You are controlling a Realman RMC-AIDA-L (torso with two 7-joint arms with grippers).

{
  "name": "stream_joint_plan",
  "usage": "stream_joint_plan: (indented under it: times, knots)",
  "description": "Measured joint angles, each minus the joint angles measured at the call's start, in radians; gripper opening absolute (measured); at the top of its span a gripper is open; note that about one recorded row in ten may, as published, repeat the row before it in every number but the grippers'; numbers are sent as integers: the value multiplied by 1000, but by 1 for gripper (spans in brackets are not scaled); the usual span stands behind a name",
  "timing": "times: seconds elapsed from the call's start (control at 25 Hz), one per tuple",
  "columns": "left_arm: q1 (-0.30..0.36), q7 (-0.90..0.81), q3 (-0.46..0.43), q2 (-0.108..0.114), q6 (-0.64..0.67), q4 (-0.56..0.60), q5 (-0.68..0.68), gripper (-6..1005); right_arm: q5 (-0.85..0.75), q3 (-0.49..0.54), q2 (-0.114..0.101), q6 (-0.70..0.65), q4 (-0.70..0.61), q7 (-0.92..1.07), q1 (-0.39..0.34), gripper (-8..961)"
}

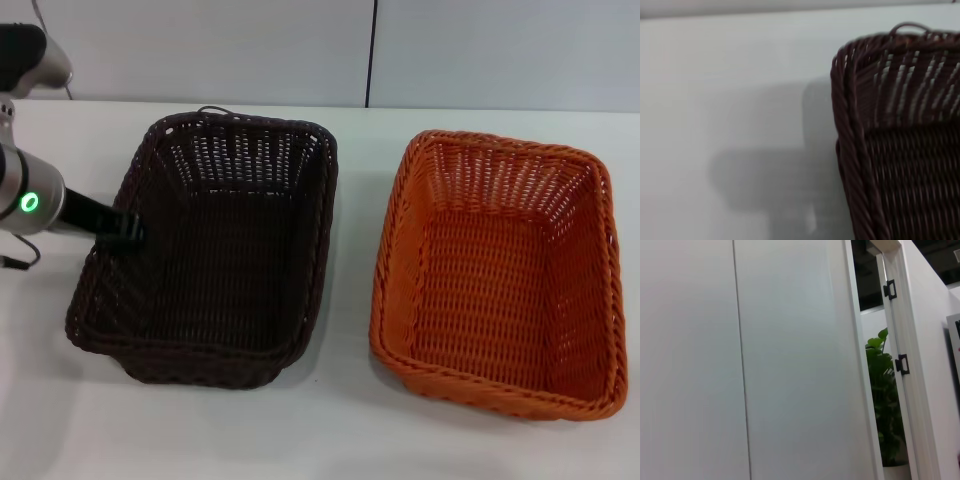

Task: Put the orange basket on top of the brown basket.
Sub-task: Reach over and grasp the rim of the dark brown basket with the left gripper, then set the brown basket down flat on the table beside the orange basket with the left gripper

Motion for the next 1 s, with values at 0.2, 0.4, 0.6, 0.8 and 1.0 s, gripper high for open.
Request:
stream_joint_plan:
  times: [0.2, 0.4, 0.6, 0.8, 1.0]
  knots:
    - [19, -1, 7, 1, 6, -63, 17, 252, -1, 0, 0, 0, -4, 1, 0, 773]
    - [10, 6, 48, 1, 5, -61, 97, 208, -1, 0, 0, 0, -4, 2, 0, 772]
    - [10, 63, 82, 3, 18, -59, 139, 204, -1, 0, 0, 0, -3, 3, 0, 772]
    - [-22, 231, -26, 9, -4, -55, 140, 205, -1, 0, 0, 0, -3, 3, 5, 771]
    - [-72, 425, -156, 11, -62, -53, 136, 205, -1, 0, 0, 0, -2, 3, 6, 771]
